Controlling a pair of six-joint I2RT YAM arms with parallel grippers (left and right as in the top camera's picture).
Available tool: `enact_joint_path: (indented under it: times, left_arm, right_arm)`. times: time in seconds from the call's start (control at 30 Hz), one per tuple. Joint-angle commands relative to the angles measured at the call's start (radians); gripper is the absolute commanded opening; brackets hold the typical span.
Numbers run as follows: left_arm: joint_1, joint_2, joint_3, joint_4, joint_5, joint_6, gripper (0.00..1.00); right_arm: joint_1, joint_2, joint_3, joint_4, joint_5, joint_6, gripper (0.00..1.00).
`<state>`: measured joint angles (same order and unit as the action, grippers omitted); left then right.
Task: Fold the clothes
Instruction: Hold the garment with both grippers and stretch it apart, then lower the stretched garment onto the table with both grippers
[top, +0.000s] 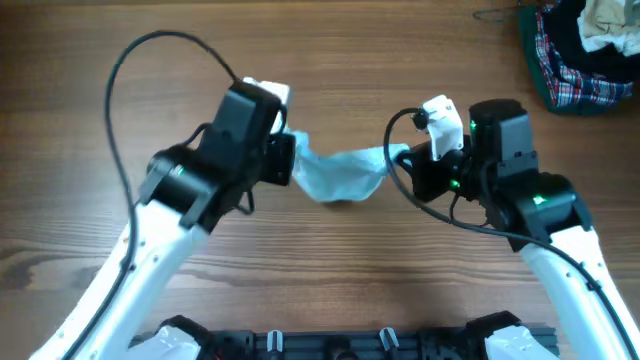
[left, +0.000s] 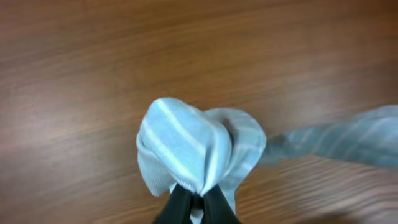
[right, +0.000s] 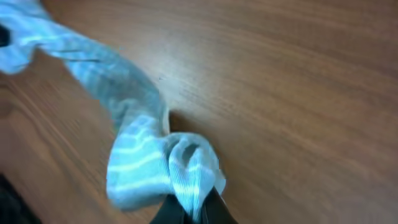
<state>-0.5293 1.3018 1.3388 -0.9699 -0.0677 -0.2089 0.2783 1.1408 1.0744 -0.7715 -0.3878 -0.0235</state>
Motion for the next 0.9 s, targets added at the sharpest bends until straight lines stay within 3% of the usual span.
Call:
enact_joint_path:
  times: [0.0, 0.17, 0.4, 0.63, 0.87]
  left_arm:
    - [-0.043, -0.103, 0.002, -0.04, -0.017, -0.096, 0.04]
    - [-0.126, -0.186, 0.002, -0.085, -0.035, -0.183, 0.04]
    - [-0.216, -0.154, 0.002, -0.087, -0.107, -0.226, 0.04]
    - [-0.216, 0.037, 0.002, -0.146, -0.17, -0.275, 0.04]
    - [-0.206, 0.314, 0.002, -0.014, -0.259, -0.275, 0.04]
  right_arm:
    - [0.0, -0.027, 0.107, -0.082, -0.04, 0.046, 0.04]
    - [0.0, -0.099, 0.154, -0.221, -0.04, 0.111, 0.04]
    - [0.0, -0.086, 0.154, -0.314, -0.024, 0.184, 0.04]
    - [0.0, 0.081, 0.145, -0.326, -0.023, 0.175, 0.04]
    - [0.0, 0.305, 0.144, -0.175, -0.015, 0.153, 0.04]
